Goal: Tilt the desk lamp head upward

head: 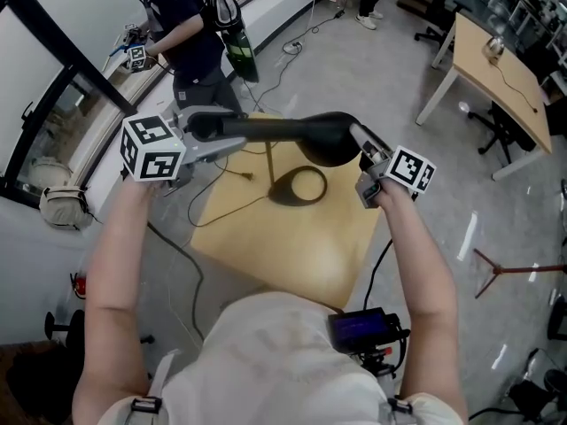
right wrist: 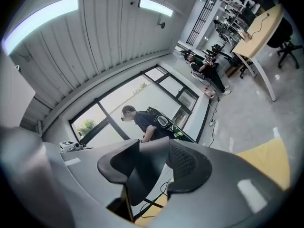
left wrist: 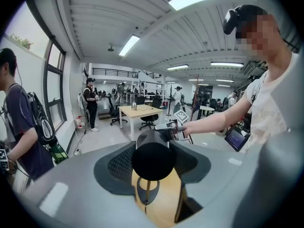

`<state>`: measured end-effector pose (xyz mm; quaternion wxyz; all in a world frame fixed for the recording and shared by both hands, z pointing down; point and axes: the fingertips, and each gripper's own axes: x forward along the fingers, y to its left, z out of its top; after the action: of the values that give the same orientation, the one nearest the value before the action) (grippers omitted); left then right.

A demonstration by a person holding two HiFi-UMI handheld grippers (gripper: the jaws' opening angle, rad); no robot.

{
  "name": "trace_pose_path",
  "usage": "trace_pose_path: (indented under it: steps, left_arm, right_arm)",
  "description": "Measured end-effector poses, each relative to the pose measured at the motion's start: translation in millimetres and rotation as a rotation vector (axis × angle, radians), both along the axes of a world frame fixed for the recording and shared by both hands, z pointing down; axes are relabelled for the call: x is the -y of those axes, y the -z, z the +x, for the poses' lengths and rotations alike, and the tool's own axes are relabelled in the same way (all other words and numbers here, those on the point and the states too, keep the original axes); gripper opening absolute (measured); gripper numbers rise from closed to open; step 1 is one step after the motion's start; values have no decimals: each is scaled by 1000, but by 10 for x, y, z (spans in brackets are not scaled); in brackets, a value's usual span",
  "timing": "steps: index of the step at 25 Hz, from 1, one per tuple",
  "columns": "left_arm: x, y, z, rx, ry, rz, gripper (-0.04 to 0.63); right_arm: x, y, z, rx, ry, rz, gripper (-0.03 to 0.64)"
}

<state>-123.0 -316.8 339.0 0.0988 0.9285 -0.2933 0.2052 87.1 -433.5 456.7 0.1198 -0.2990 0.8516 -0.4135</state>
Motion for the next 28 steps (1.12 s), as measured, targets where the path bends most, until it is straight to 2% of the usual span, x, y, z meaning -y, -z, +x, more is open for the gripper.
trace_pose_path:
  steps: [3,14,28]
  left_arm:
    - [-14,-41,-36,-9,0,-5,221]
    - [-48,-159,-99,-27,-19,-26,219]
    - [-93,-216,-76,-10,-45,-53,219]
  right_arm:
    - [-16,34,13,-26,-17,-18,193]
    - [32,408,32,-134,-13,137,193]
    - [3,750,106,-242,-47,218,192]
